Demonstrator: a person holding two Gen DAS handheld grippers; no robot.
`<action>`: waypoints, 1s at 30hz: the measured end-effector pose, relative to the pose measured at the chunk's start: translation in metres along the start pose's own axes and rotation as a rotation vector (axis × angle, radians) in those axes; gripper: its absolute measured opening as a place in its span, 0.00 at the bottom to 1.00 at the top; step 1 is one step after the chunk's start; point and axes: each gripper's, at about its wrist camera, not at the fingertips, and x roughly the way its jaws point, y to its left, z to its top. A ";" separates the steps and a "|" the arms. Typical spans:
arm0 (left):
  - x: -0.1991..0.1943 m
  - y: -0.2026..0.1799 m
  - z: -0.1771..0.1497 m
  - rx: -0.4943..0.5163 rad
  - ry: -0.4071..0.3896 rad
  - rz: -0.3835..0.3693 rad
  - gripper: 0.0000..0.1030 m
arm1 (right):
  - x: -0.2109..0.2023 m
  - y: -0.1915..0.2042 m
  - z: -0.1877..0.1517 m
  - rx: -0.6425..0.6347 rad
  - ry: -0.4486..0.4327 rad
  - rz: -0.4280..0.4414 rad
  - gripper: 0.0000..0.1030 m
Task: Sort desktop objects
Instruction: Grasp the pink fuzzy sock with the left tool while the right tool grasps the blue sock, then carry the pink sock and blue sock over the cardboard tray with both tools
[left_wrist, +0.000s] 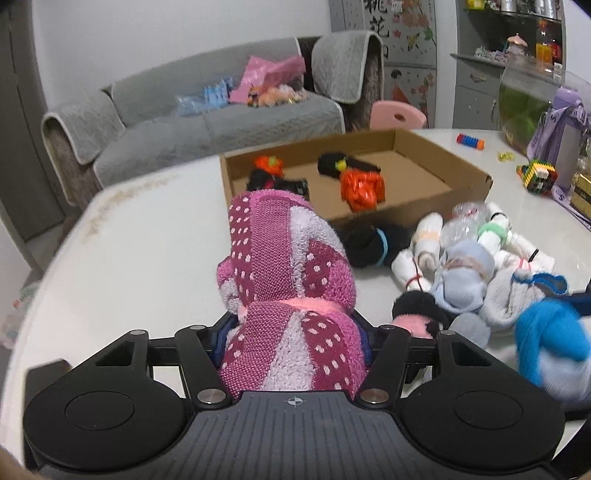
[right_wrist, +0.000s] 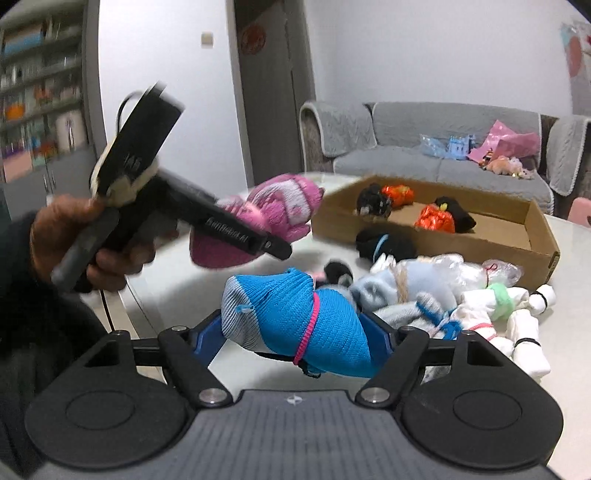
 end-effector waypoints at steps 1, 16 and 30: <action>-0.004 -0.001 0.003 0.006 -0.011 0.004 0.64 | -0.004 -0.004 0.002 0.028 -0.023 0.008 0.72; -0.019 -0.019 0.042 0.062 -0.094 -0.001 0.64 | -0.050 -0.069 0.062 0.119 -0.203 -0.088 0.72; -0.003 -0.041 0.069 0.122 -0.120 -0.034 0.64 | -0.034 -0.104 0.086 0.104 -0.210 -0.074 0.72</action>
